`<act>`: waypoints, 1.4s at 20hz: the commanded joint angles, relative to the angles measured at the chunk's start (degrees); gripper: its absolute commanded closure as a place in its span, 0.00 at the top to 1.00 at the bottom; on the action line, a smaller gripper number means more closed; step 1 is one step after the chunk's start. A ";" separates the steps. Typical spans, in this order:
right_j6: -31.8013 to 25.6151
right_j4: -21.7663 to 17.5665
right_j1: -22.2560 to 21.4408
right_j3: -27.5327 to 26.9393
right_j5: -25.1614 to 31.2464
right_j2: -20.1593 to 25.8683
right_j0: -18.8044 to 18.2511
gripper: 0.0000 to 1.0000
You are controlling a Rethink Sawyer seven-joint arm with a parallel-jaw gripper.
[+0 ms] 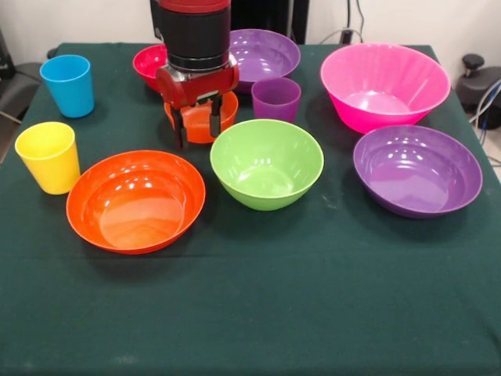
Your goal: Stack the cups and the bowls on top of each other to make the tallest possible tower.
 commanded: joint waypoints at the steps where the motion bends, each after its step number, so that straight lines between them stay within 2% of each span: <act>1: -23.61 -2.49 -1.30 -4.98 7.07 2.03 -0.04 1.00; 8: -27.87 -0.62 -2.86 -4.47 9.38 2.98 -3.37 1.00; 12: -29.09 -0.58 -3.97 -4.60 10.09 3.32 -3.87 1.00; 20: -31.75 -2.50 0.82 -6.12 9.86 1.41 -4.93 1.00; 24: -30.01 -3.01 1.04 -2.84 8.34 0.04 -6.15 1.00; 26: -30.88 -3.08 1.51 -1.86 9.31 -0.63 -6.85 1.00; 28: -32.16 -2.85 2.75 -0.19 8.26 -0.42 -9.47 1.00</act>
